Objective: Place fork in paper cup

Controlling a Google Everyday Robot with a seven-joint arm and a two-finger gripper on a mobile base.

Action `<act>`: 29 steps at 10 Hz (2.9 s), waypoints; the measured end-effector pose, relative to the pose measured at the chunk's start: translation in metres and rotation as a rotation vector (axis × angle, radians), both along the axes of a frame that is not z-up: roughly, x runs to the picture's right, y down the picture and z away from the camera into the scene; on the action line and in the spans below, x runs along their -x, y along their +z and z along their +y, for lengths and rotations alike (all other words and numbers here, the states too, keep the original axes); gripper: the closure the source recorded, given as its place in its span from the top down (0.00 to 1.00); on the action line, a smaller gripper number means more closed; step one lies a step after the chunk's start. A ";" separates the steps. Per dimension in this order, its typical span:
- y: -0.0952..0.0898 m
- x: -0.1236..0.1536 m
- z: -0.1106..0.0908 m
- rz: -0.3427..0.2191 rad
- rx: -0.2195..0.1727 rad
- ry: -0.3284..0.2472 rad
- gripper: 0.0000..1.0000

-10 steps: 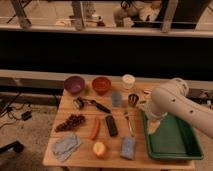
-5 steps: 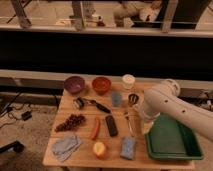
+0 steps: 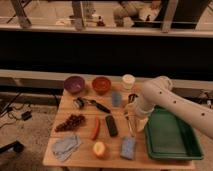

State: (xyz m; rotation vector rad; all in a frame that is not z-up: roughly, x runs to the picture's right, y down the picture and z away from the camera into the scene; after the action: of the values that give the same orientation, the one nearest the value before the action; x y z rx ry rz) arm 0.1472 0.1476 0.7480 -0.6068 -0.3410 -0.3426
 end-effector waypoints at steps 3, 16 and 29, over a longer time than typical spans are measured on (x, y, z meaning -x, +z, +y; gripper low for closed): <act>0.012 0.009 0.001 -0.073 0.050 -0.038 0.80; 0.048 0.031 0.023 -0.348 0.198 -0.126 0.80; 0.100 0.007 0.018 -0.308 0.243 -0.086 0.80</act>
State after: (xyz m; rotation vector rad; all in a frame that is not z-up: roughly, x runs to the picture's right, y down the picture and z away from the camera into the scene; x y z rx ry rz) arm 0.1399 0.1654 0.8476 -0.8105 -0.6595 -0.4830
